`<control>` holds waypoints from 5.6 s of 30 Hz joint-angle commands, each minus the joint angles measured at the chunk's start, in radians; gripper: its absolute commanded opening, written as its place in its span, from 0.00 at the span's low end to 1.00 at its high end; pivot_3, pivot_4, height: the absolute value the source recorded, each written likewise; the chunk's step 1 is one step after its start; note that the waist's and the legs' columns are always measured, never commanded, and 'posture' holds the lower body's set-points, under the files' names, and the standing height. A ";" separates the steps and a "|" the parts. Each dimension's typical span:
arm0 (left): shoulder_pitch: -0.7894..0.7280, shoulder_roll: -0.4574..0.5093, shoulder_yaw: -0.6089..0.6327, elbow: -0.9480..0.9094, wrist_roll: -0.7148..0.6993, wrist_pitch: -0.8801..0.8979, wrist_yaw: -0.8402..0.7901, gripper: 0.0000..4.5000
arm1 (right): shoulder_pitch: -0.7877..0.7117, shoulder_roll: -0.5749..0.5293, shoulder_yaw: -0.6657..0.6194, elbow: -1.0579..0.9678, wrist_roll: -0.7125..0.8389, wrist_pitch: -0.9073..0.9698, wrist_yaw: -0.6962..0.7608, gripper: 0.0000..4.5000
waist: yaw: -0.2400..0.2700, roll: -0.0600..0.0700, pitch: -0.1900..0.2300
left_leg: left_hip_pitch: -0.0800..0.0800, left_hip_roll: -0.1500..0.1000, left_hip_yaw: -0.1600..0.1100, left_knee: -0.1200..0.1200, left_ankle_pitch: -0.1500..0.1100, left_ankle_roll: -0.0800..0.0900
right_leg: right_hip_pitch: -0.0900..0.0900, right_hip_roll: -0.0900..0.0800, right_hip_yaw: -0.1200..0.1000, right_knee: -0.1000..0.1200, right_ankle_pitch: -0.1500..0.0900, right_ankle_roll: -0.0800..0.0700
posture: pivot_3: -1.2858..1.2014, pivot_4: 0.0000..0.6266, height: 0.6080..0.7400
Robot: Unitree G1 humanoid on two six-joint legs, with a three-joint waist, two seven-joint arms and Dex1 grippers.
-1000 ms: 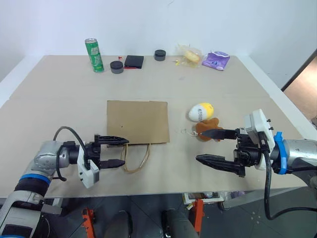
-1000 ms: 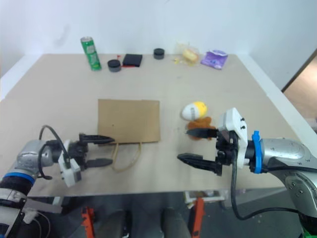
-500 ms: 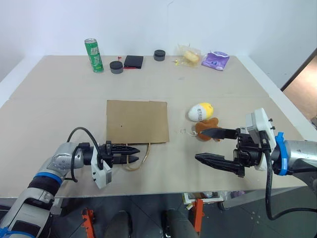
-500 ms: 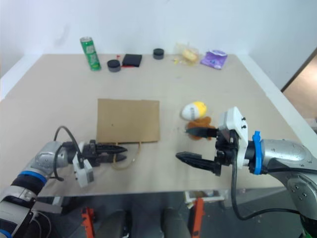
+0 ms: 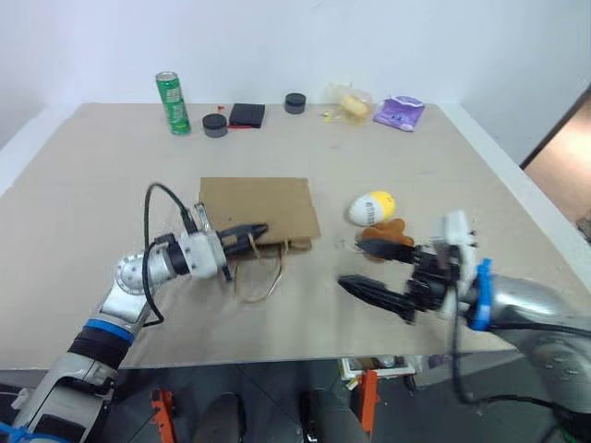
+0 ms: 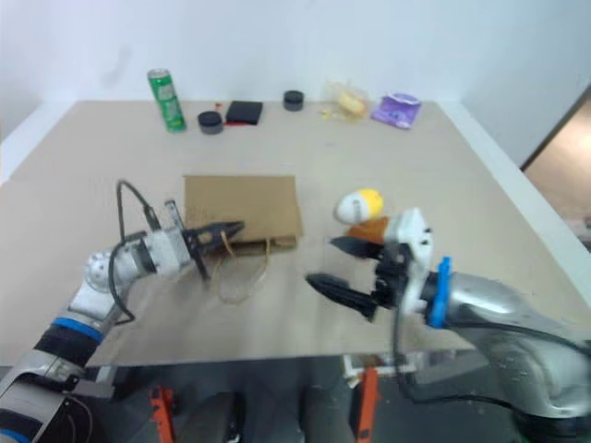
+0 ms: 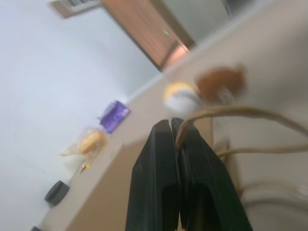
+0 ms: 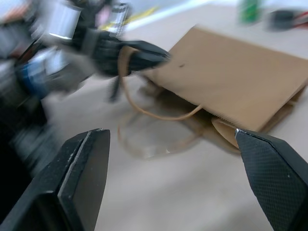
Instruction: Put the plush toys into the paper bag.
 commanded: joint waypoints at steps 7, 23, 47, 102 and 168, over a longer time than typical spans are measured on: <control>0.022 -0.078 0.119 -0.255 -0.110 0.403 0.082 0.00 | -0.189 0.373 0.262 0.295 -0.370 -0.185 -0.276 0.15 | -0.009 0.000 -0.001 | 0.001 0.003 -0.002 -0.001 0.001 -0.001 | 0.000 0.007 0.001 0.000 0.002 -0.004 | 0.52 0.24 1.00; -0.081 -0.265 0.316 -0.324 -0.194 0.716 0.319 0.00 | -0.343 0.493 0.374 0.680 -0.649 -0.104 -0.340 0.02 | -0.014 -0.001 -0.002 | 0.001 0.008 -0.002 -0.002 0.001 -0.001 | -0.001 0.013 0.002 0.000 0.004 -0.004 | 0.52 0.24 1.00; -0.095 -0.336 0.322 -0.400 -0.172 0.787 0.364 0.00 | -0.339 0.498 0.302 0.480 -0.606 -0.222 -0.191 0.08 | -0.015 -0.003 -0.004 | 0.000 0.008 -0.001 -0.003 0.001 -0.002 | -0.003 0.014 0.004 0.000 0.004 -0.005 | 0.52 0.24 1.00; -0.145 -0.402 0.357 -0.309 -0.175 0.795 0.343 0.00 | -0.668 0.529 0.330 0.710 -0.493 -0.023 -0.309 0.02 | -0.017 -0.002 -0.002 | -0.002 0.009 -0.002 -0.005 0.001 -0.002 | -0.005 0.020 0.009 -0.001 0.003 -0.006 | 0.52 0.24 1.00; -0.237 -0.398 0.452 -0.238 -0.243 0.882 0.414 0.00 | -0.608 0.335 0.030 0.962 -0.653 -0.333 -0.299 0.41 | -0.018 -0.001 -0.001 | -0.003 0.010 -0.003 -0.008 0.000 -0.003 | -0.006 0.023 0.012 -0.002 0.003 -0.006 | 0.52 0.24 1.00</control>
